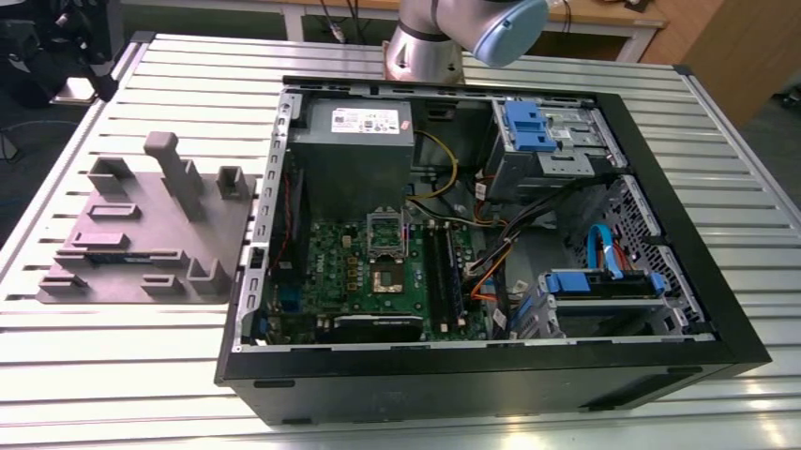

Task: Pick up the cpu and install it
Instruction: 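Pick up the cpu and move it towards the insertion slot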

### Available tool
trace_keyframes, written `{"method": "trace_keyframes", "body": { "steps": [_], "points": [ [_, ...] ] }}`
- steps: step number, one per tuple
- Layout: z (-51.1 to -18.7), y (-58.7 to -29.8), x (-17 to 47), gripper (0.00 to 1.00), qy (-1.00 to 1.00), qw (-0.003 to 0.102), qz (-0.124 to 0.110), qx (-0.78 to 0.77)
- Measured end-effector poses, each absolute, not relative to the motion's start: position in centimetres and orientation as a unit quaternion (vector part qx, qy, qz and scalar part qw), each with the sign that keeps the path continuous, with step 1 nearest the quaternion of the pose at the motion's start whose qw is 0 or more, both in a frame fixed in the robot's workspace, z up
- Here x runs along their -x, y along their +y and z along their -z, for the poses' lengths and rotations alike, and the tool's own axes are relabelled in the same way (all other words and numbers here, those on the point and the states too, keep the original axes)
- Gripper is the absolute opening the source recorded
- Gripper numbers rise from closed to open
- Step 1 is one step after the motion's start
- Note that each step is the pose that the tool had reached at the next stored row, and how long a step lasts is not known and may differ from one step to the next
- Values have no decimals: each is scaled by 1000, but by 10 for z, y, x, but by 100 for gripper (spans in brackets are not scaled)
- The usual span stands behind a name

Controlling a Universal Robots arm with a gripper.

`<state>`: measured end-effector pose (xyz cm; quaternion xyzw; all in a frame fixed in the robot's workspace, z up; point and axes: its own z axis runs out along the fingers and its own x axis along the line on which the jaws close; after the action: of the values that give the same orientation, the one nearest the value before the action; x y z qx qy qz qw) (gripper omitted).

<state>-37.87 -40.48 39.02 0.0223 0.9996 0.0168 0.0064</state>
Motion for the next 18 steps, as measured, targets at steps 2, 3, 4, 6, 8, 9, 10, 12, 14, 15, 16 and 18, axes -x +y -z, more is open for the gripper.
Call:
{"method": "trace_keyframes", "body": {
  "steps": [2, 3, 4, 6, 8, 9, 10, 12, 14, 15, 16, 18],
  "points": [
    [-390, -405, 378, 47, 1000, 6, -17, -22],
    [-390, -405, 378, 47, 1000, 6, -17, -22],
    [-390, -405, 377, 47, 1000, 6, -17, -22],
    [-390, -405, 376, 47, 1000, 6, -17, -22],
    [-390, -405, 376, 47, 1000, 6, -17, -22],
    [-390, -405, 376, 47, 1000, 6, -17, -22],
    [-390, -405, 375, 47, 1000, 6, -17, -22],
    [-390, -405, 374, 47, 1000, 6, -17, -22],
    [-390, -405, 373, 47, 1000, 6, -17, -22],
    [-390, -405, 373, 47, 1000, 6, -17, -22],
    [-390, -405, 372, 47, 1000, 6, -17, -22],
    [-390, -405, 371, 47, 1000, 6, -17, -22]
  ]
}}
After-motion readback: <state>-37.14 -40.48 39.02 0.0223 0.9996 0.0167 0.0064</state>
